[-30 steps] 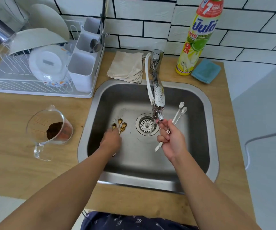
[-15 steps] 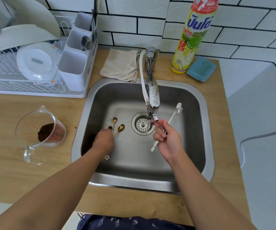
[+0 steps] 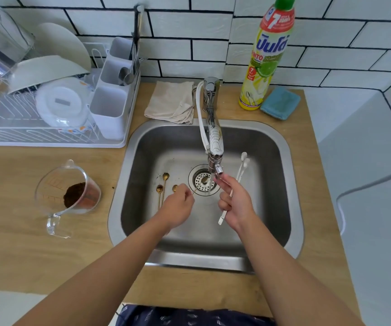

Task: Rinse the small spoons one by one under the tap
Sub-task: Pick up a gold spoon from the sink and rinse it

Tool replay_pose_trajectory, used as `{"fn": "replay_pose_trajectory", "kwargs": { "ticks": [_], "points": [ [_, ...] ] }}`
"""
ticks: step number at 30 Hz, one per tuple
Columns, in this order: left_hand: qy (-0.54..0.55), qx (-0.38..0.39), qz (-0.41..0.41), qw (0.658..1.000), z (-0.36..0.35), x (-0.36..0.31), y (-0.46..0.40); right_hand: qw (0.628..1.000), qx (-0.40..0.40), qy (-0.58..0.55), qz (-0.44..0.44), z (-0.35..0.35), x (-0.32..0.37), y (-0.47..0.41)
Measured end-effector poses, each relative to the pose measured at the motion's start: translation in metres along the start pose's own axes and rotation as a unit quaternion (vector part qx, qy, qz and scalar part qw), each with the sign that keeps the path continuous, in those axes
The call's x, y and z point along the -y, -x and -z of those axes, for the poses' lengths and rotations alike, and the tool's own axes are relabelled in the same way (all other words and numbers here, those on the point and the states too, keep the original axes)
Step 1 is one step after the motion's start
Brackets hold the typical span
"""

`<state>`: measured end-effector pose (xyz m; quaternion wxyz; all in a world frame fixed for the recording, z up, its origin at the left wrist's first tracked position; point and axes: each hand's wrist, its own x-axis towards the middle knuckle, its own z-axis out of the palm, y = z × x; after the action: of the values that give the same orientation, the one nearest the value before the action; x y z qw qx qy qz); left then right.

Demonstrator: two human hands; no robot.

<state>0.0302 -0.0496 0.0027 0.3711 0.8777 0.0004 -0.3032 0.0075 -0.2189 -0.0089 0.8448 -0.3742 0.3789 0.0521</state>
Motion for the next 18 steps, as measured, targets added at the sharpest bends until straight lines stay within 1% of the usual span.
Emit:
{"fn": "replay_pose_trajectory", "kwargs": {
  "ticks": [3,5,8,13,15,18],
  "points": [
    [0.156,0.045,0.042,0.986,-0.006,-0.014,0.008,0.994,-0.022,0.101,0.020,-0.001,-0.007,0.003],
    [0.220,0.075,0.052,0.971,-0.008,-0.021,0.012,0.990,-0.018,0.133,0.036,-0.003,-0.010,0.004],
    [0.239,0.094,0.052,0.965,-0.008,-0.024,0.018,0.982,-0.012,0.173,0.070,-0.006,-0.009,0.004],
    [0.251,0.092,0.053,0.962,-0.003,-0.020,0.024,0.957,-0.006,0.255,0.135,-0.012,-0.003,0.003],
    [0.248,0.088,0.054,0.963,-0.001,-0.018,0.024,0.947,0.001,0.286,0.144,-0.013,-0.003,0.003],
    [0.269,0.082,0.061,0.958,0.000,-0.019,0.024,0.955,0.046,0.266,0.125,-0.014,-0.007,0.006]
  ]
}}
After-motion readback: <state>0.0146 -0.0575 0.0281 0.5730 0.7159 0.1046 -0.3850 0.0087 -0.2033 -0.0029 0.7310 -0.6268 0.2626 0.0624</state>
